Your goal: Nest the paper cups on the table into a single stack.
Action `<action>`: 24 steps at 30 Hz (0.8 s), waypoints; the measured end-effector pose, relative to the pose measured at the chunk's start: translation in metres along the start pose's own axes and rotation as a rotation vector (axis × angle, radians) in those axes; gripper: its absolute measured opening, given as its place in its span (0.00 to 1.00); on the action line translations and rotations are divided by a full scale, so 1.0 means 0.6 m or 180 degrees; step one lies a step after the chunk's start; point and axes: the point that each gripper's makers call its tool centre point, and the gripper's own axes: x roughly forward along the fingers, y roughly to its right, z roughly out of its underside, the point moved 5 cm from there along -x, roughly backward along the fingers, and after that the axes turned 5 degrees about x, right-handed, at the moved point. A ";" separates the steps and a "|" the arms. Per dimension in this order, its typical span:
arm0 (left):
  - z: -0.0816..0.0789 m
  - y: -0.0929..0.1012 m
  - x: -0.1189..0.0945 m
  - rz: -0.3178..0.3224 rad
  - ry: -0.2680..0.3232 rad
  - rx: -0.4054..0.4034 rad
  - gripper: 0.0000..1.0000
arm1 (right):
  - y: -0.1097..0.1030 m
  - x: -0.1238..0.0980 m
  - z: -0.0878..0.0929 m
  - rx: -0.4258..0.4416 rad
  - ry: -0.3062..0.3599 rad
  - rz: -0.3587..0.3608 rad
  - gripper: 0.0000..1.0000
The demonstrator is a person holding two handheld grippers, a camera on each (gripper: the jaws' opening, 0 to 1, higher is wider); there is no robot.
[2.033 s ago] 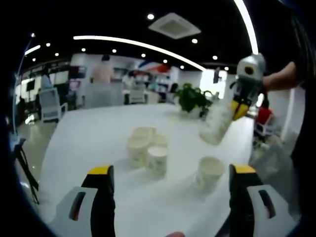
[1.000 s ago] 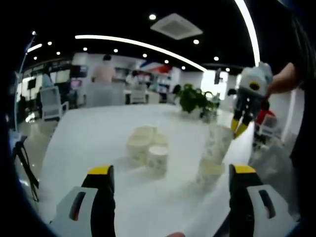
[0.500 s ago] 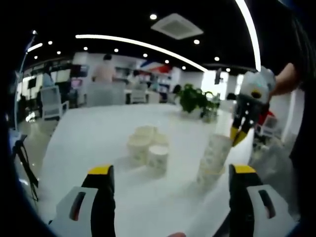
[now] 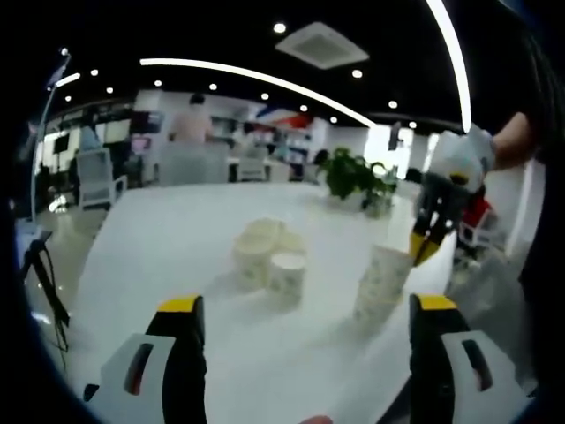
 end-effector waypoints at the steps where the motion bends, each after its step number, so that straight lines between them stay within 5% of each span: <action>1: 0.002 0.000 0.001 -0.0002 -0.0007 0.0005 0.95 | 0.000 0.001 -0.001 -0.0005 -0.0009 -0.0003 0.00; 24: 0.006 -0.001 -0.003 -0.0010 -0.0015 -0.0030 0.94 | -0.015 0.036 -0.027 -0.0260 -0.0125 -0.0083 0.00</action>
